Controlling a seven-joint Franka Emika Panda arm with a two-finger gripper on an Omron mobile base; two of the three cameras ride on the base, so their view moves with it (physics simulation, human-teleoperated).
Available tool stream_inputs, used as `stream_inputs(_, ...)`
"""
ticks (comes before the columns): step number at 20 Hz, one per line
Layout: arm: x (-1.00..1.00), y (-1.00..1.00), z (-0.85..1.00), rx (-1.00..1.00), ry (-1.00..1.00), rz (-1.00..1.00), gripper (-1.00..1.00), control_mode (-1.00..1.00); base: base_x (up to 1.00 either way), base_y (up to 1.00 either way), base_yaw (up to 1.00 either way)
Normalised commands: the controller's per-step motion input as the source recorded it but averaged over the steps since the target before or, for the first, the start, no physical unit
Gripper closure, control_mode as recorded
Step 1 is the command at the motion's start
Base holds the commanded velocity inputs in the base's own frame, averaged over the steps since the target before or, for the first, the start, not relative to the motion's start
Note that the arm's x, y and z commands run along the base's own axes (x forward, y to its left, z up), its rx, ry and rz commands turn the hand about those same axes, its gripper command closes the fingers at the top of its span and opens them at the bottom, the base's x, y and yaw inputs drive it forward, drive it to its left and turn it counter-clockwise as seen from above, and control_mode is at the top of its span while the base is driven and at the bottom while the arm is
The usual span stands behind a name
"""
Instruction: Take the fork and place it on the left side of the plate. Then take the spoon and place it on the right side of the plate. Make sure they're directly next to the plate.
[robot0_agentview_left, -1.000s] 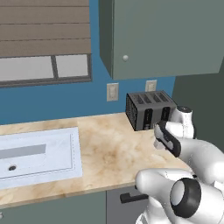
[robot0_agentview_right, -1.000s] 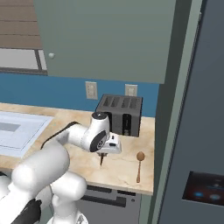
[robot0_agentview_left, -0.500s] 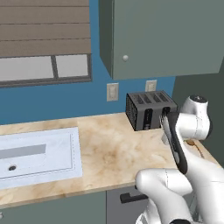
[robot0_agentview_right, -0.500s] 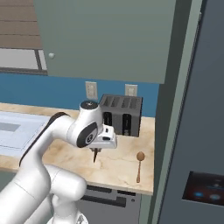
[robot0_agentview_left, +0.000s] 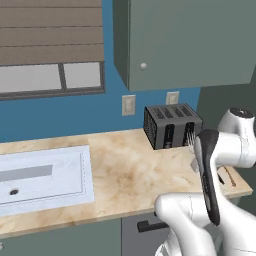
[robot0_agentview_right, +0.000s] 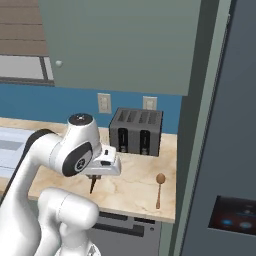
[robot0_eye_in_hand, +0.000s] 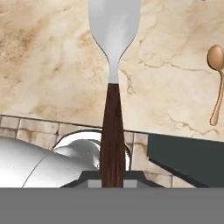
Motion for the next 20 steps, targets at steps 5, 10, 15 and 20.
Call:
stream_inputs(5, -0.75, 0.2, 0.0, 0.0, 0.0, 0.0, 1.0, -1.0, 0.0, 0.0, 0.0)
stream_inputs(10, -0.65, 0.29, -0.05, 0.0, 0.0, 0.03, 1.0, -1.0, 0.0, 0.0, 0.0)
stream_inputs(15, 0.0, 0.0, 0.0, 0.0, 0.0, 0.0, 1.0, 1.0, -0.62, 0.52, 0.0)
stream_inputs(20, 0.0, 0.0, 0.0, 0.0, 0.0, 0.0, 1.0, 1.0, -0.57, 0.69, -0.13)
